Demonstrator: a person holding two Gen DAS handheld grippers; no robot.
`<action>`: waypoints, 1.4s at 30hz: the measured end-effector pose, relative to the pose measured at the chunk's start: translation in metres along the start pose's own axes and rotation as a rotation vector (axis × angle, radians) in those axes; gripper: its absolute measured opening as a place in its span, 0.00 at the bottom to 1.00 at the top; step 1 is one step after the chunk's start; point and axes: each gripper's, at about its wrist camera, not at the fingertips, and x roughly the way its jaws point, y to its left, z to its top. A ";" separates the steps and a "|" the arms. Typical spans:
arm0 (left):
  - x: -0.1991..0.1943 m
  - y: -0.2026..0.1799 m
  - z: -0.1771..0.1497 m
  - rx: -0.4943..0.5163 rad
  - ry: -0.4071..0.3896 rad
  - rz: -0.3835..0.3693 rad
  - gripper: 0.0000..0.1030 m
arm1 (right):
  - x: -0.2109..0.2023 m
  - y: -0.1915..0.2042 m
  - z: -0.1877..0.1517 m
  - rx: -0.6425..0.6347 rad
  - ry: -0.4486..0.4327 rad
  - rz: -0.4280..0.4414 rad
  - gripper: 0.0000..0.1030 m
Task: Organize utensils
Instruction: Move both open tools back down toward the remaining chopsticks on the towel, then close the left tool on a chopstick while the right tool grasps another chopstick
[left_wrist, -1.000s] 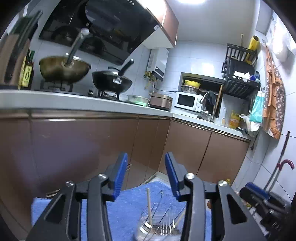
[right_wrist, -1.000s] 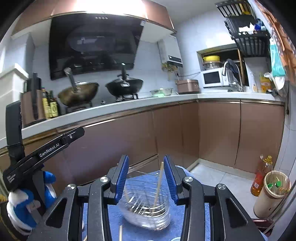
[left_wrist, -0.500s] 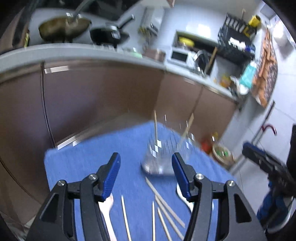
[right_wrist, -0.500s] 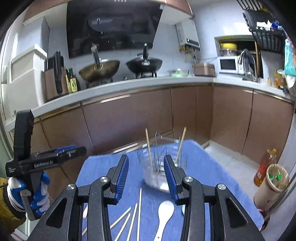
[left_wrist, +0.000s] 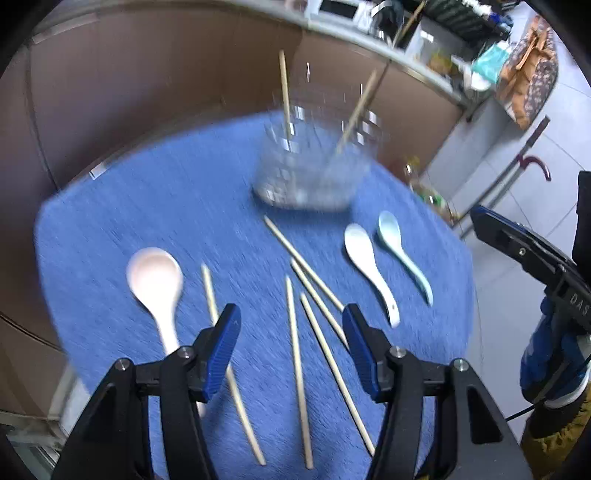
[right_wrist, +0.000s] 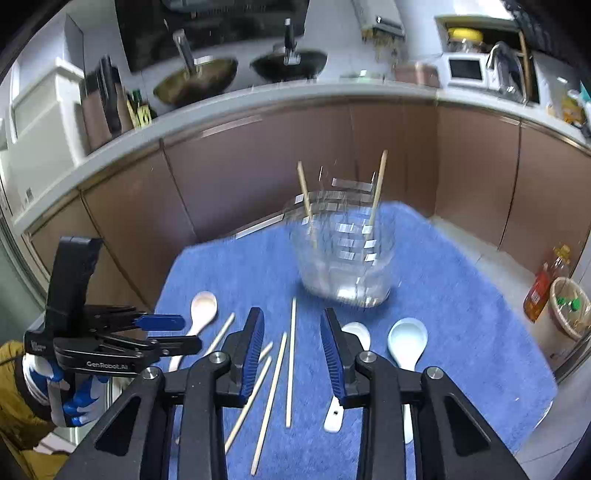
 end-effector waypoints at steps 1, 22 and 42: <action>0.006 0.002 -0.003 -0.003 0.024 -0.014 0.53 | 0.008 0.000 -0.003 0.003 0.035 0.013 0.27; 0.099 0.002 0.009 -0.018 0.290 0.002 0.14 | 0.087 -0.002 -0.022 0.026 0.317 0.104 0.17; 0.083 0.051 -0.002 -0.128 0.175 -0.112 0.04 | 0.181 0.006 -0.008 -0.015 0.507 0.098 0.10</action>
